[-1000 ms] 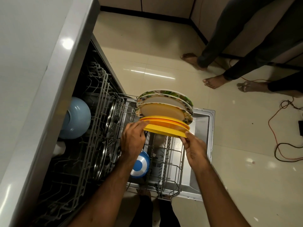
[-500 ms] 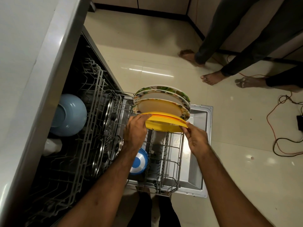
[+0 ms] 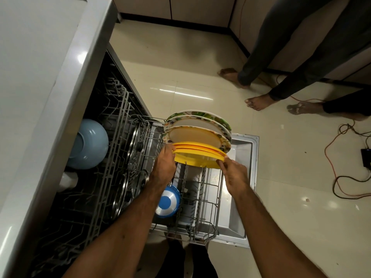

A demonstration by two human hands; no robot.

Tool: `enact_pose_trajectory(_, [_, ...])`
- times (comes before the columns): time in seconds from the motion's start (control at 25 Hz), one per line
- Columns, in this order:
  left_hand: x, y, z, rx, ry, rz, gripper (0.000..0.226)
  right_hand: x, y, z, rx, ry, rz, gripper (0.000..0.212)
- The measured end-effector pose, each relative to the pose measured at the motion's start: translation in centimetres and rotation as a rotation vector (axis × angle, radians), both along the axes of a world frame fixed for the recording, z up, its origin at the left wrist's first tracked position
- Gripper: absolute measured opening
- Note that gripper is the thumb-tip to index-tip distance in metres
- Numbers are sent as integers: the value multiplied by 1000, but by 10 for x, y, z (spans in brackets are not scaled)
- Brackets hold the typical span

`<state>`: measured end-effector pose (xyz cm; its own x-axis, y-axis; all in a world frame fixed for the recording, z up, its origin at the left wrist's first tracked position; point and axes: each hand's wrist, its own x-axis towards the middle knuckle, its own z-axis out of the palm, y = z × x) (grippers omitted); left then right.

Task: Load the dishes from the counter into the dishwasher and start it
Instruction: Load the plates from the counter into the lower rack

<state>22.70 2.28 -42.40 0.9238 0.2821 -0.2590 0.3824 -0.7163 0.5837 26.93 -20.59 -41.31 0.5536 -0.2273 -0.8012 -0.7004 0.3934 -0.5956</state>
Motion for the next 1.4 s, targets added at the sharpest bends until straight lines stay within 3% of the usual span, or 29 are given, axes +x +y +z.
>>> enact_pose_trajectory(0.08, [0,2,0,-36,22,58,15,-7,-1,-11,-77,-20,44,37])
enact_pose_trajectory(0.24, [8,12,-2,-110,77,173,25,-7,5,-20,-226,49,101,8])
enact_pose_trajectory(0.36, [8,16,3,-197,88,212,22,-2,5,-23,-344,84,130,9])
enact_pose_trajectory(0.52, [-5,21,3,-74,148,168,20,-11,0,-18,-300,73,256,38])
enact_pose_trajectory(0.64, [-24,12,24,-54,251,46,36,-25,-1,5,-440,15,524,36])
enact_pose_trajectory(0.8, [-45,-3,65,122,258,-219,59,-44,7,54,-649,-289,937,45])
enact_pose_trajectory(0.92, [-50,-9,119,253,261,-365,69,-50,21,96,-840,-460,1237,69])
enact_pose_trajectory(1.0, [-55,-10,164,300,231,-416,74,-53,33,137,-950,-614,1351,78])
enact_pose_trajectory(1.12, [-65,0,228,364,121,-488,82,-58,55,205,-998,-892,1487,75])
enact_pose_trajectory(1.4, [-115,45,346,556,-31,-271,72,-80,118,307,-976,-1180,1581,74])
